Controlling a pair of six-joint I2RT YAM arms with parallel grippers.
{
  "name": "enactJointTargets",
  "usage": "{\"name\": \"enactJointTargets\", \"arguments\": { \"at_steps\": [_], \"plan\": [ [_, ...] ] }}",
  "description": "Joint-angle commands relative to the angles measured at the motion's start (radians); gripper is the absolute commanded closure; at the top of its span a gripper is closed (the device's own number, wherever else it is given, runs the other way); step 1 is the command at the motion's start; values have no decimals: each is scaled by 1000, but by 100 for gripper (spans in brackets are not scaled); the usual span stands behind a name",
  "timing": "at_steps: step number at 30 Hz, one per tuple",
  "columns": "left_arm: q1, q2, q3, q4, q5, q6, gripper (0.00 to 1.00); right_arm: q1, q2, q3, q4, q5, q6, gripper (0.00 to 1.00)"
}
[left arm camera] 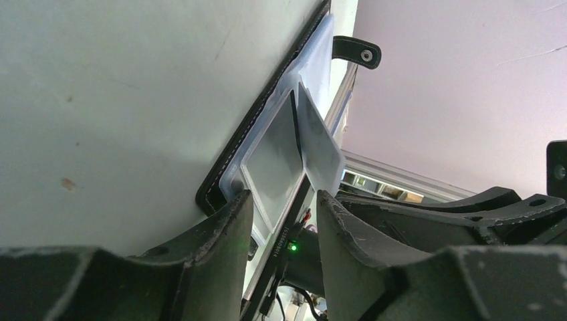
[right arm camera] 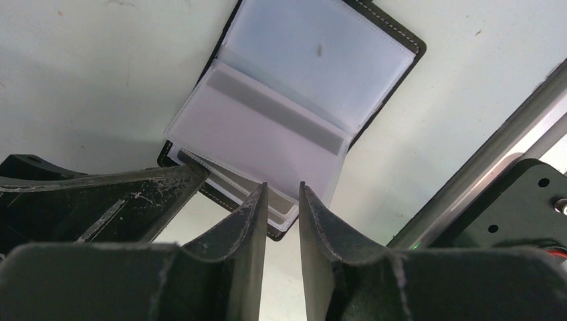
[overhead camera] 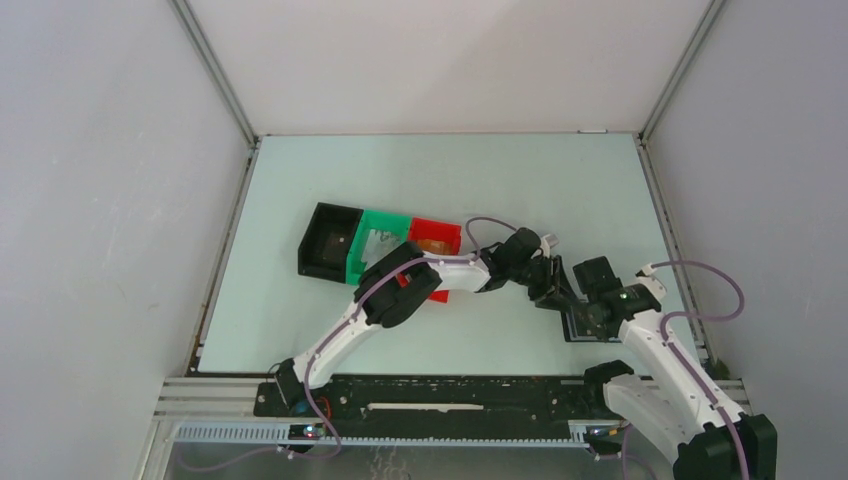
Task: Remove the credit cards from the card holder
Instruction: Remove the credit card from the card holder.
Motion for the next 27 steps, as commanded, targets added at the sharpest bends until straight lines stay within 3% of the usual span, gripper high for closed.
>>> {"name": "enactJointTargets", "arguments": {
  "at_steps": [1,9,14,23,27],
  "plan": [
    [10,29,-10,-142,-50,18,53,-18,-38,24,-55,74,69,68],
    [21,34,-21,-143,-36,19,53,-65,-100,33,-166,174,235,63],
    [21,35,-17,-144,-28,30,53,-130,-131,42,-171,222,238,60],
    [22,31,2,-164,-13,69,53,-368,-110,52,-13,117,-8,46],
    [24,4,23,-198,-16,129,53,-381,-144,60,162,-59,-285,46]
  ]
}}
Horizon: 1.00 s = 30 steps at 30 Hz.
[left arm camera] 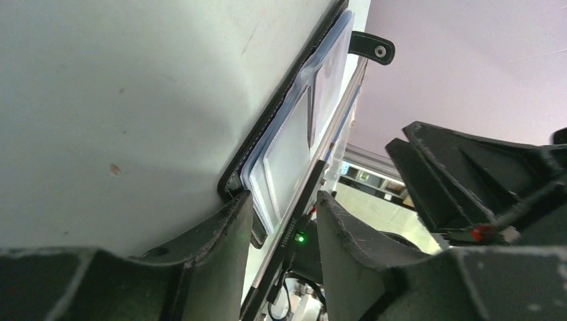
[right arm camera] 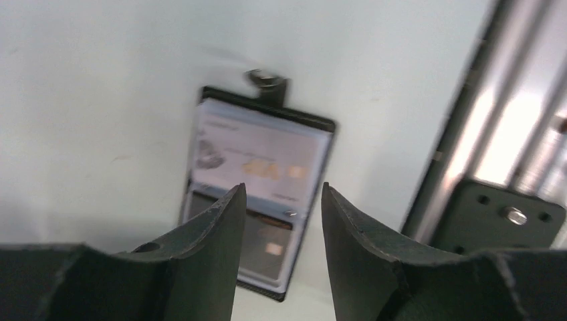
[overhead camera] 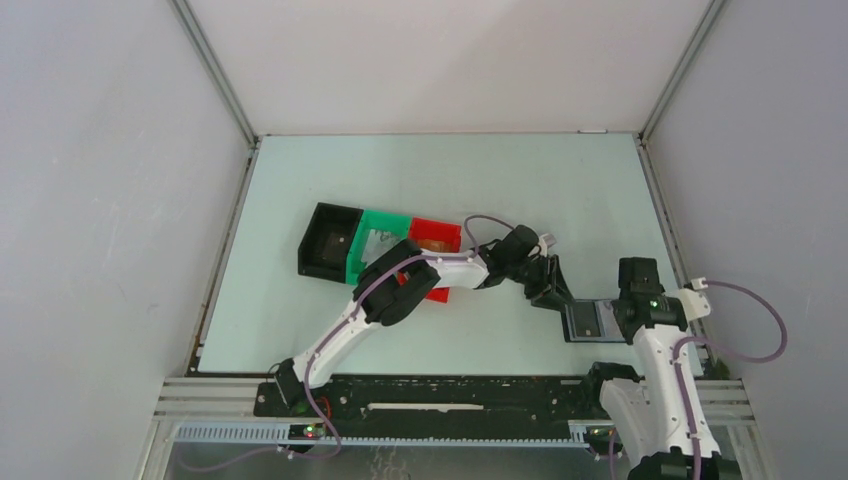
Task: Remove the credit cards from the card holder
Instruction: Remove the credit card from the card holder.
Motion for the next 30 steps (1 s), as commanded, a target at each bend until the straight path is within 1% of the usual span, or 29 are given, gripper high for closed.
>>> {"name": "enactJointTargets", "arguments": {
  "at_steps": [1,2,3,5,7,9,12,15,18,21,24,28,30],
  "plan": [
    [7,-8,26,-159,-46,138,53,-10,-36,28,266,-254,-350,47],
    [10,-21,43,-190,-49,171,53,-11,-36,9,328,-355,-407,47],
    [13,-37,59,-231,-56,211,53,-10,-25,-5,352,-438,-416,46],
    [22,-85,72,-291,-71,274,53,-10,20,-27,377,-526,-405,44],
    [39,-151,54,-315,-94,319,53,-10,60,-50,397,-568,-390,40],
    [62,-223,28,-327,-110,357,53,-10,83,-67,411,-573,-379,37],
    [113,-317,-6,-354,-133,403,53,-10,110,-84,425,-564,-378,35],
    [152,-389,27,-502,-202,531,54,-17,174,-101,429,-529,-375,34],
    [185,-455,22,-538,-214,564,54,-17,236,-120,446,-529,-365,34],
    [208,-497,-4,-545,-203,575,54,-12,254,-159,491,-586,-336,34],
    [223,-524,-27,-551,-194,580,54,44,254,-198,554,-643,-265,34],
    [239,-557,-56,-562,-194,594,54,175,290,-207,662,-665,-180,34],
    [245,-571,-65,-572,-198,605,54,198,324,-189,703,-720,-172,34]
  ]
}}
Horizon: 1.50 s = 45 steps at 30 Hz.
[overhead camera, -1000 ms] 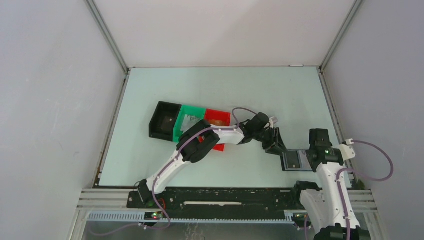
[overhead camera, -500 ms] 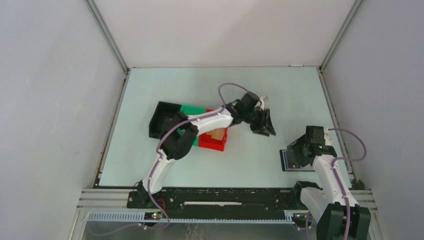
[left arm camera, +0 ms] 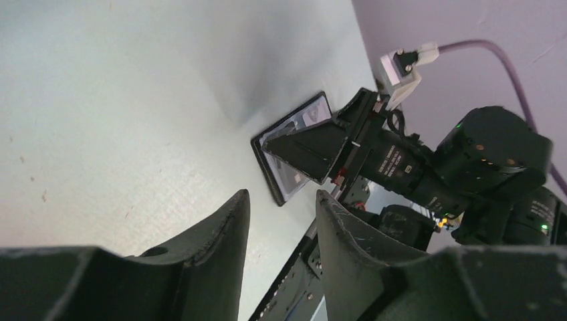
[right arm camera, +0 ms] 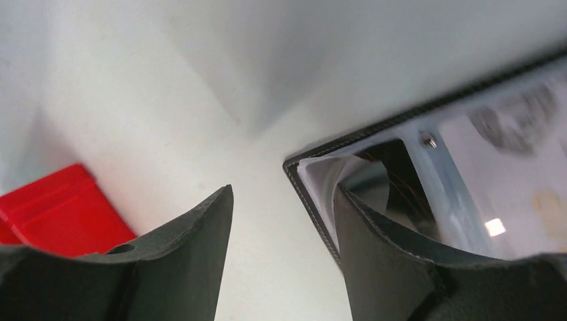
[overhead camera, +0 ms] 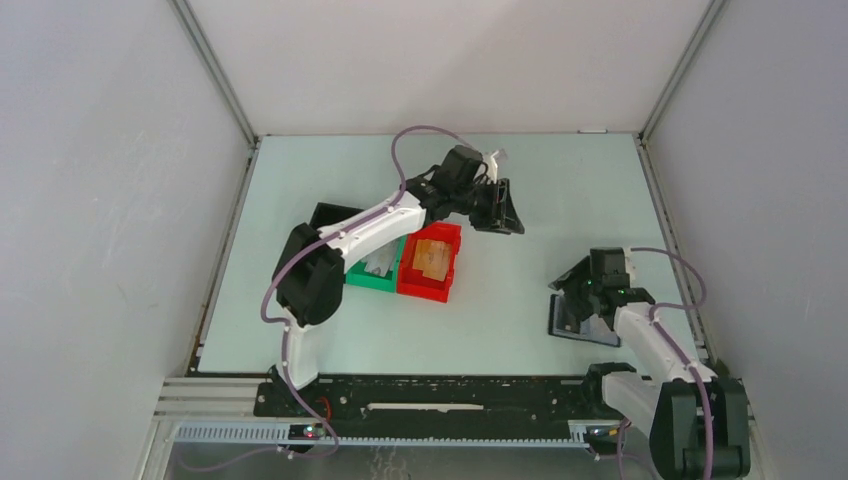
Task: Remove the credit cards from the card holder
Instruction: Remove the credit card from the card holder.
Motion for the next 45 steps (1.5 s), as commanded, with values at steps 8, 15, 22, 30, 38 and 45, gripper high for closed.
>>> {"name": "enactJointTargets", "arguments": {
  "at_steps": [8,15,22,30,38,45],
  "plan": [
    [15,-85,-49,-53,12,63,54,-73,-113,80,-177,3,-70,33],
    [14,-72,-42,-50,34,59,54,-92,-99,49,-207,-37,-88,34],
    [13,-82,-58,-50,42,63,54,8,-4,10,-98,-103,-50,34],
    [27,-106,-54,-78,24,90,54,208,183,47,140,-177,87,35],
    [57,-110,-27,-193,-44,171,54,255,135,184,94,-155,-19,36],
    [1,-38,-54,-162,-6,130,54,88,-54,89,-91,-66,-114,38]
  ]
}}
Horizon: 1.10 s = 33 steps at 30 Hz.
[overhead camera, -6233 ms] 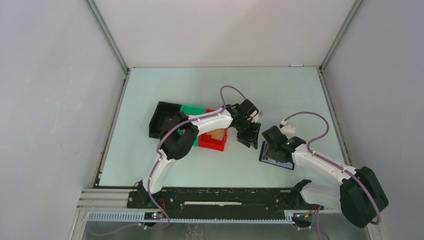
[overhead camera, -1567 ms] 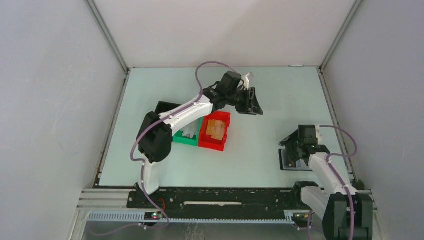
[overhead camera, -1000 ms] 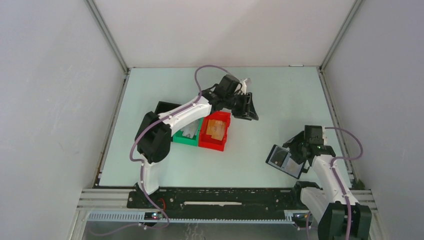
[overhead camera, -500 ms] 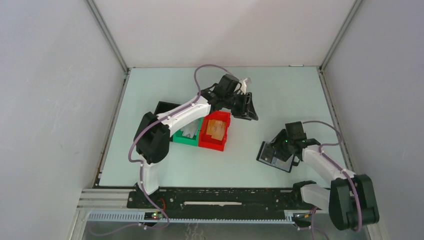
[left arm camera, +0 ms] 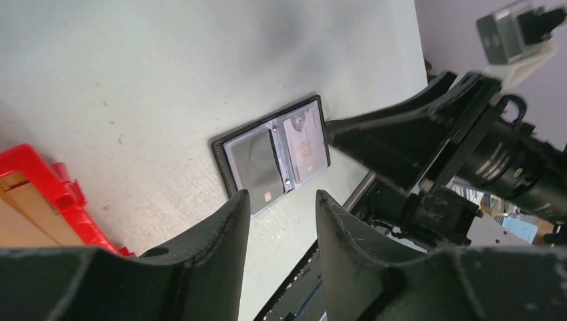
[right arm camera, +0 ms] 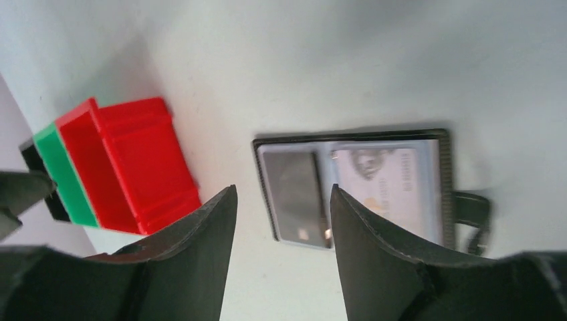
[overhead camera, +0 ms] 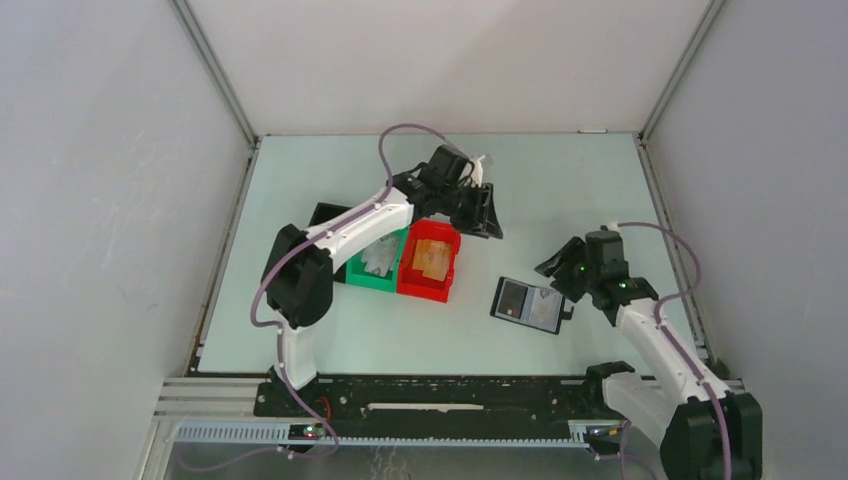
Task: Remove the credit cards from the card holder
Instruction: Remove the credit card from the card holder.
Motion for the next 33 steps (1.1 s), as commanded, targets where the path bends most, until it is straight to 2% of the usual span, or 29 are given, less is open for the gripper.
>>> {"name": "enactJointTargets", "arguments": {
  "at_steps": [1,6,10,12,19,27,33],
  "plan": [
    [-68,35,-11,31,27,-12,54,-115,-57,-70,-113,22,-77,38],
    [-123,120,-40,156,105,-128,53,-134,-75,-116,-104,-3,-80,45],
    [-155,176,-73,238,129,-205,53,-158,-77,-130,-106,18,-90,59],
    [-162,197,-97,283,142,-243,54,-175,-66,-140,-101,19,-94,63],
    [-194,235,-125,326,146,-279,55,-185,-51,-179,-60,-7,-96,64],
    [-202,260,-136,344,164,-292,58,-185,-47,-194,-28,-40,-89,74],
    [-204,267,-125,348,173,-289,60,-185,-75,-195,-45,-33,-81,76]
  ]
}}
